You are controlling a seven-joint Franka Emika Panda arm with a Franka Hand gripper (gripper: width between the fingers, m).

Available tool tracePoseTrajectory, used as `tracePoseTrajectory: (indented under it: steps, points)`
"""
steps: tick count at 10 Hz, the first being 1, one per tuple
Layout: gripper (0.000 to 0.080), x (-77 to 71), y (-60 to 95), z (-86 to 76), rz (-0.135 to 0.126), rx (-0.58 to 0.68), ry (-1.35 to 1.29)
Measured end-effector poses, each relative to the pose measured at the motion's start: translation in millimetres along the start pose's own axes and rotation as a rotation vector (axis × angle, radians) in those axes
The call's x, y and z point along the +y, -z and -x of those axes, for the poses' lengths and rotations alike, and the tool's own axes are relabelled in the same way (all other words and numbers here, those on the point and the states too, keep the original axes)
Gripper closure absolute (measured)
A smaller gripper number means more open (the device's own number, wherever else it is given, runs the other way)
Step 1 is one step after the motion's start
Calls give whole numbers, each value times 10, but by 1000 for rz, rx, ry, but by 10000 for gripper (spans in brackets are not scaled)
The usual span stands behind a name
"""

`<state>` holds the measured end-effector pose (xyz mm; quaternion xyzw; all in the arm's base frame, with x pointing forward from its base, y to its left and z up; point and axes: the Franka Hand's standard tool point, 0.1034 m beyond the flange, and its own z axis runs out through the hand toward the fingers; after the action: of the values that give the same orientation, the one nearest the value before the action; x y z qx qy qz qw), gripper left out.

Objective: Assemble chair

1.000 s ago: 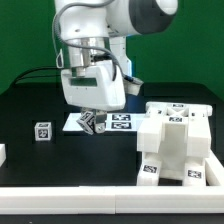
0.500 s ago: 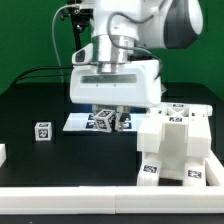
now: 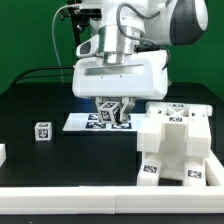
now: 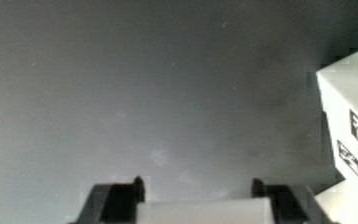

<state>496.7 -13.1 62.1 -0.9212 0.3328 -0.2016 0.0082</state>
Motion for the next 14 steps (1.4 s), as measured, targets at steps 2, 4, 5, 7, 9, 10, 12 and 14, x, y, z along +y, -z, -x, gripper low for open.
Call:
tracePoseTrajectory:
  steps: [2,4,5,7,9,10,12,14]
  points:
    - [517,200,106,-400,-21,-32,286]
    - [517,616,-114,-479,6,-65,383]
    - [517,795,-161,-511,14,-53,314]
    - [517,757,-168,-476,0,-63,306]
    - [517,917,-283,-506,9,-80,344]
    - [517,1001,-408,-497,9,-97,324]
    - [517,925,-526,-313,-2,-128,314]
    - [517,789,-567,-200,-14,-121,305]
